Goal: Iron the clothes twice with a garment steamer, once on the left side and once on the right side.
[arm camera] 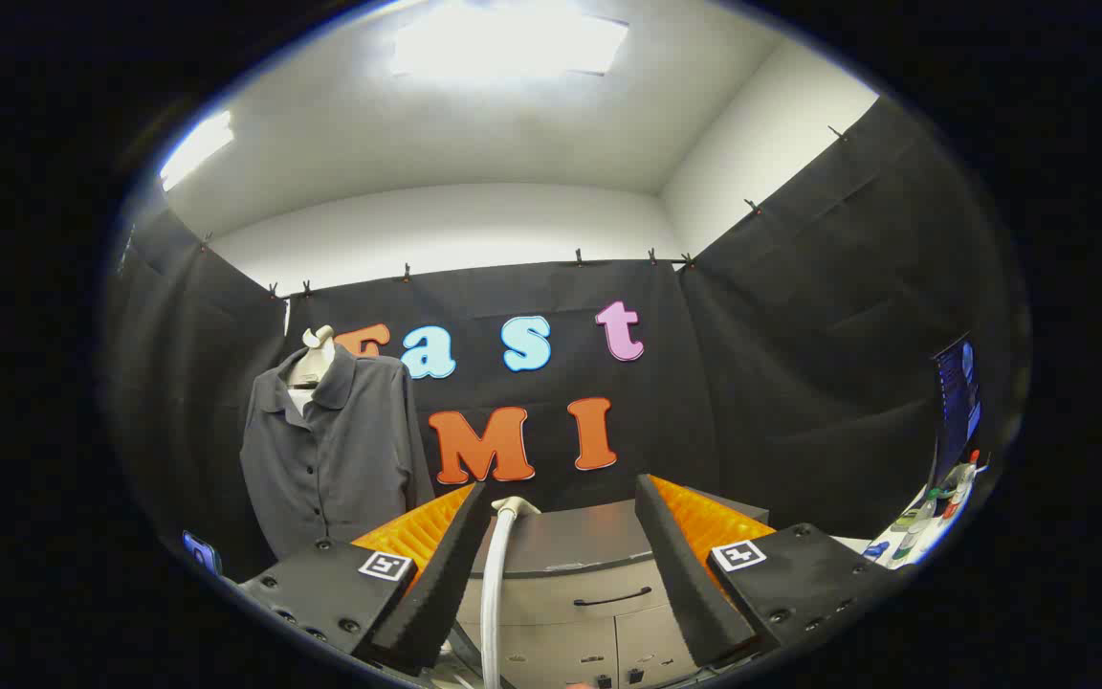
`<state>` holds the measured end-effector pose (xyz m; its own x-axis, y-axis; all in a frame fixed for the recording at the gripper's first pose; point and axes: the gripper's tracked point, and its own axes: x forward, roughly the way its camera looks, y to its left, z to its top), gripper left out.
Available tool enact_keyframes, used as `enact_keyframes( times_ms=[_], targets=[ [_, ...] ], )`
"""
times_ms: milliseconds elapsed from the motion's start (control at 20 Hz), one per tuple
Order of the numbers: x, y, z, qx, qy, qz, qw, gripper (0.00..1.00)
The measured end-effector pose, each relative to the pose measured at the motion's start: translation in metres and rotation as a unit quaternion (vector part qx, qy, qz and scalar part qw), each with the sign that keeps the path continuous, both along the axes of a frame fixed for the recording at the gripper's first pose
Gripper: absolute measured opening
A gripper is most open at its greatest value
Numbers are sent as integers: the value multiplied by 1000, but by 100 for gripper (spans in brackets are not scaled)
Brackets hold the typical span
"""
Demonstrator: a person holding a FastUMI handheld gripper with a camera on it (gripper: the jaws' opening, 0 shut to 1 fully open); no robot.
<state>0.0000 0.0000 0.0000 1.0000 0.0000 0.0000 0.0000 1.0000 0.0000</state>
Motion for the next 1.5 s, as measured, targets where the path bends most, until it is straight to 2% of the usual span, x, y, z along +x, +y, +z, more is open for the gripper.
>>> enact_keyframes(
  times_ms=[1100, 1300, 1500],
  targets=[
    [7, 40, 1, -15, -4, 8, 1000, 98],
    [17, 51, 4, -8, 0, 11, 1000, 98],
    [41, 77, 11, 3, 10, 36, 999, 98]
  ],
)
